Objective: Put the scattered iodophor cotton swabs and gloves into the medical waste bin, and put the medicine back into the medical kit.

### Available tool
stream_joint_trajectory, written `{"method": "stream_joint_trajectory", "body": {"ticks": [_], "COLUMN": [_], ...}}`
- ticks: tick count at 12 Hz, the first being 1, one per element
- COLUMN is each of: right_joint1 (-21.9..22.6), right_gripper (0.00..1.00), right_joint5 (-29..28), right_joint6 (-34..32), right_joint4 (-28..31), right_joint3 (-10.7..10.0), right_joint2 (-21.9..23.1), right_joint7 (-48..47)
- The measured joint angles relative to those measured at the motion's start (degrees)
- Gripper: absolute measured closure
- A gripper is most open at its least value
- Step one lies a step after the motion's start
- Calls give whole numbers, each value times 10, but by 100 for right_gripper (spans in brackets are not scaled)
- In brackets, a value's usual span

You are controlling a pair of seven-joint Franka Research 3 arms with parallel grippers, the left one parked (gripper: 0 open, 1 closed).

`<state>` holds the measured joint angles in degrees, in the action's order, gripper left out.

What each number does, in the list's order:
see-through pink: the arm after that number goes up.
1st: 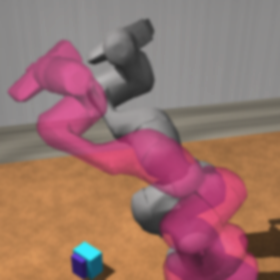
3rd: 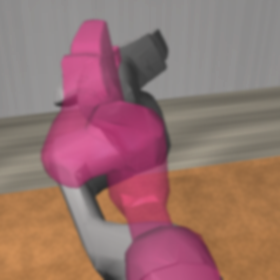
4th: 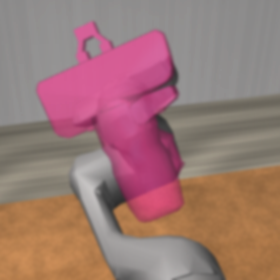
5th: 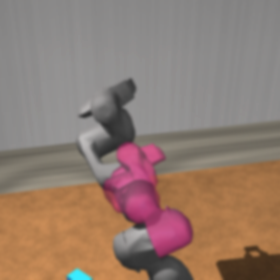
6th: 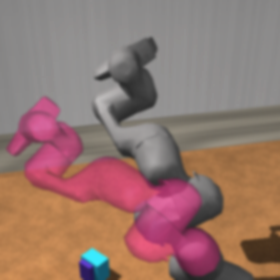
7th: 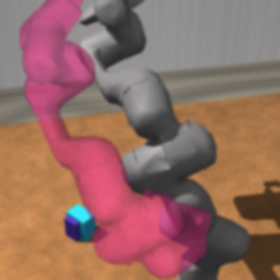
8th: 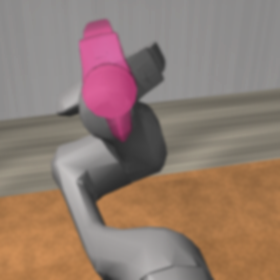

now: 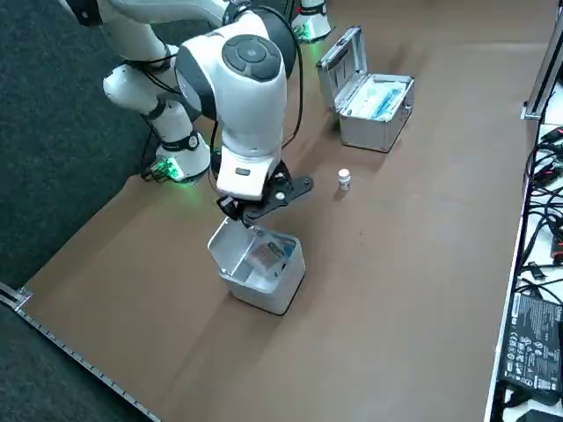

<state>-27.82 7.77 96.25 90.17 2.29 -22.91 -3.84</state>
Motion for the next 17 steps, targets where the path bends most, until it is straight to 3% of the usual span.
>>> {"method": "stream_joint_trajectory", "body": {"ticks": [3,4,5,6,8,10,14,17], "right_joint1": [0,1,3,8,25,59,135,170], "right_gripper": [42,19,6,0,0,0,0,0], "right_joint5": [0,-1,-2,-2,-3,-3,-8,-9], "right_joint6": [4,4,4,4,3,3,19,74], "right_joint4": [-1,-5,-8,-9,-10,-8,17,57], "right_joint3": [1,12,26,45,89,116,122,122], "right_joint2": [-1,4,7,12,18,17,10,-1], "right_joint7": [52,83,103,116,118,118,111,92]}}
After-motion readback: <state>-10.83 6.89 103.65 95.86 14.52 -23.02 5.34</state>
